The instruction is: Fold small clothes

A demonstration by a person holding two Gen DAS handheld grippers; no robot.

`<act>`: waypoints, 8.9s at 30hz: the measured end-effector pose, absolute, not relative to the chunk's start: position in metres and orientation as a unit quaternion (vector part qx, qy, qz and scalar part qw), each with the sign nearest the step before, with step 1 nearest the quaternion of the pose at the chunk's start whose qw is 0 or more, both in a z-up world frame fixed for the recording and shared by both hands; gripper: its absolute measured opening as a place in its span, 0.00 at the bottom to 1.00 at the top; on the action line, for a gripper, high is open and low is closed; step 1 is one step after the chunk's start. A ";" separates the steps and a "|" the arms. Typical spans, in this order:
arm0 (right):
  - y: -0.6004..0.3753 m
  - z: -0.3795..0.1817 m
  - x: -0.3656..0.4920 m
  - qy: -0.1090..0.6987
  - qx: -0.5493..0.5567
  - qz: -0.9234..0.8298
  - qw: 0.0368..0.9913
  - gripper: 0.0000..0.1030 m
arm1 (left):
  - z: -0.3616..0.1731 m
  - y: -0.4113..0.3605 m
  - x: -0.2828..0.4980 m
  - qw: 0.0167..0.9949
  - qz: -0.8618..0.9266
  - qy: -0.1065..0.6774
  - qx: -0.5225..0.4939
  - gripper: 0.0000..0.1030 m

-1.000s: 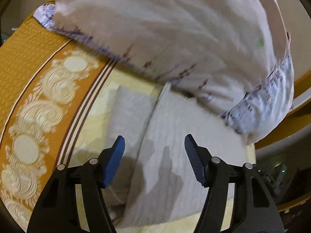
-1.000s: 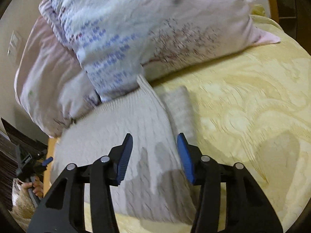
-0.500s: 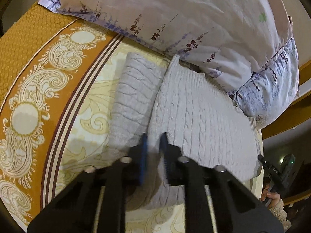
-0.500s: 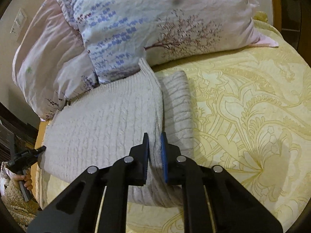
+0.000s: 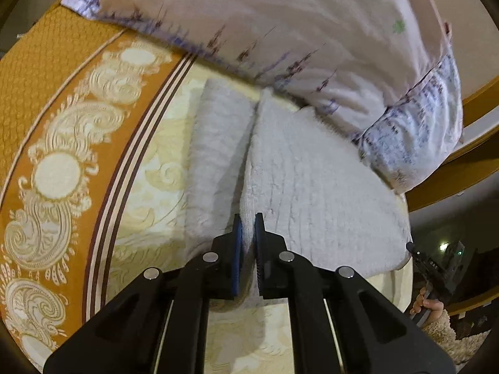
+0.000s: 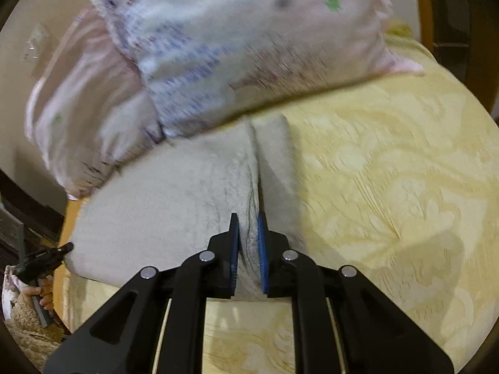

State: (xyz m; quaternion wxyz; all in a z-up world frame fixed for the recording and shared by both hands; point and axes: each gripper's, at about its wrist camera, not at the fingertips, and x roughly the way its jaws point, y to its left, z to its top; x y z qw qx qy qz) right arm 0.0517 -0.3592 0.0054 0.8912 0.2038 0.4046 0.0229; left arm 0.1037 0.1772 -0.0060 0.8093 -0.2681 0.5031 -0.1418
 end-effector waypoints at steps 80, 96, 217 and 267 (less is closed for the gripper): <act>-0.257 -0.006 0.116 0.415 0.149 0.086 0.893 0.85 | 0.006 0.141 0.168 0.799 -0.142 0.486 -0.324 0.24; -0.275 0.009 0.100 0.393 0.198 0.086 0.894 0.85 | 0.075 0.048 0.193 0.774 -0.277 0.454 -0.343 0.23; -0.427 0.022 0.055 0.354 0.382 0.033 0.853 0.58 | 0.030 -0.008 0.182 0.707 -0.336 0.558 -0.275 0.74; -0.400 -0.048 0.094 0.417 0.469 0.152 0.764 0.33 | 0.015 -0.070 0.214 0.679 -0.335 0.582 -0.296 0.43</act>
